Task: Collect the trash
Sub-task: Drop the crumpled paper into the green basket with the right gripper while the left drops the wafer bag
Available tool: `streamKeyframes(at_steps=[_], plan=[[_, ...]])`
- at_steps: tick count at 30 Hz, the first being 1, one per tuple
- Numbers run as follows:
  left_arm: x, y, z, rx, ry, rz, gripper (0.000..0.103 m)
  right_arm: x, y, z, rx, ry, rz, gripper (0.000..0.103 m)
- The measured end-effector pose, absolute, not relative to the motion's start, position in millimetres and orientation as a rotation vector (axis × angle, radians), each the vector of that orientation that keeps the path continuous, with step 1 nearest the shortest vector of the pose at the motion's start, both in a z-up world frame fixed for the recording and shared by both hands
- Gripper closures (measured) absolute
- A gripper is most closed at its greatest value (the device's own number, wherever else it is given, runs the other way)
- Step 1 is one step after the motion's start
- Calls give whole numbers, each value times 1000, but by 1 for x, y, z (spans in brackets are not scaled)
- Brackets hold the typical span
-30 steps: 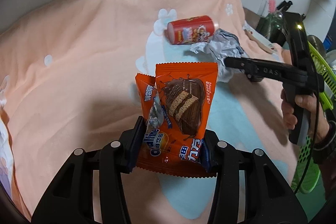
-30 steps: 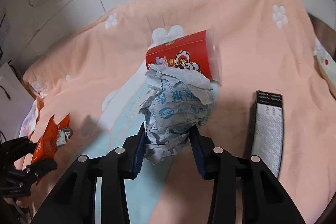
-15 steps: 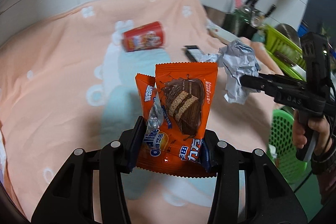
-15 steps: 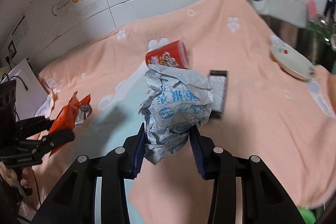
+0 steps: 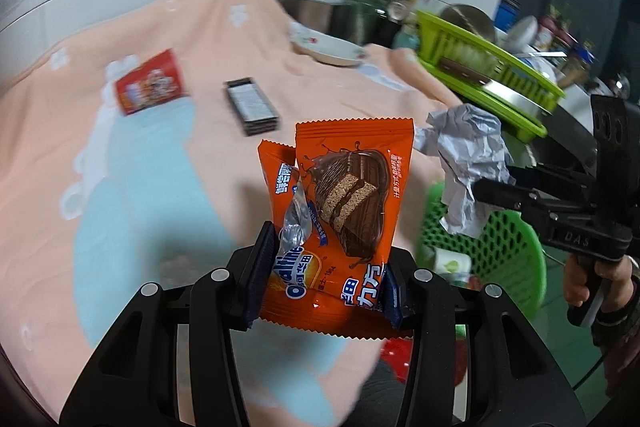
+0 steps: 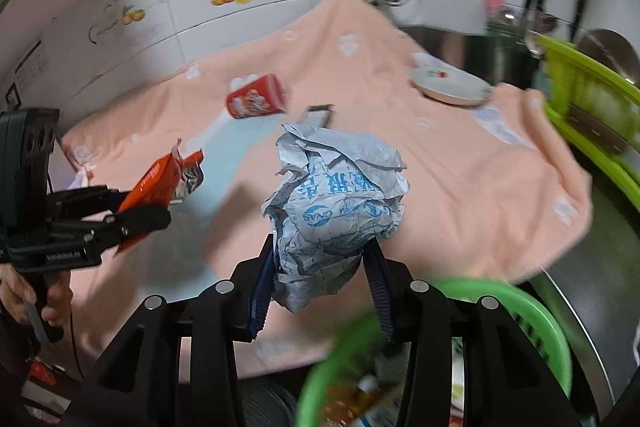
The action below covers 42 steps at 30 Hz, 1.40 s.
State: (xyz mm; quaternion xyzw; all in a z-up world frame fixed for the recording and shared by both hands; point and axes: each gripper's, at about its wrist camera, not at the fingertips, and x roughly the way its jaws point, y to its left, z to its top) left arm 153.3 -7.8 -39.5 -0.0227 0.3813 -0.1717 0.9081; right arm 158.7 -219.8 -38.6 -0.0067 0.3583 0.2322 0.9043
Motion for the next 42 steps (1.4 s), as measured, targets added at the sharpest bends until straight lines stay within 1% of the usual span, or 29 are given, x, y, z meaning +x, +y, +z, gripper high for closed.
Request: streamKeyframes(at_steps=[11, 20, 25, 27, 29, 31, 32, 34, 37, 39, 41, 42], plan=[[145, -85, -50, 14, 817, -507, 57, 108, -313, -66, 34, 788, 270, 57], [142, -130, -56, 69, 842, -579, 57, 89, -353, -85, 88, 818, 186, 57], [143, -147, -58, 88, 853, -606, 57, 84, -361, -85, 111, 810, 176, 57], [143, -152, -60, 95, 860, -611, 57, 84, -363, -82, 116, 799, 171, 55], [145, -157, -62, 99, 871, -617, 56, 82, -366, -79, 119, 789, 165, 49], [147, -161, -66, 99, 885, -623, 56, 82, -368, -78, 125, 783, 163, 48], [147, -163, -68, 99, 891, -625, 54, 82, -370, -77, 128, 781, 161, 46], [148, -168, -71, 98, 903, -635, 54, 81, -371, -77, 131, 776, 159, 43], [147, -173, -74, 104, 907, -648, 52, 81, -372, -78, 131, 777, 161, 43], [146, -177, -77, 107, 914, -661, 48, 81, -372, -78, 133, 778, 162, 42], [145, -179, -79, 107, 918, -666, 42, 81, -372, -79, 135, 778, 164, 41], [145, -180, -79, 104, 920, -670, 41, 82, -372, -79, 137, 778, 165, 41]])
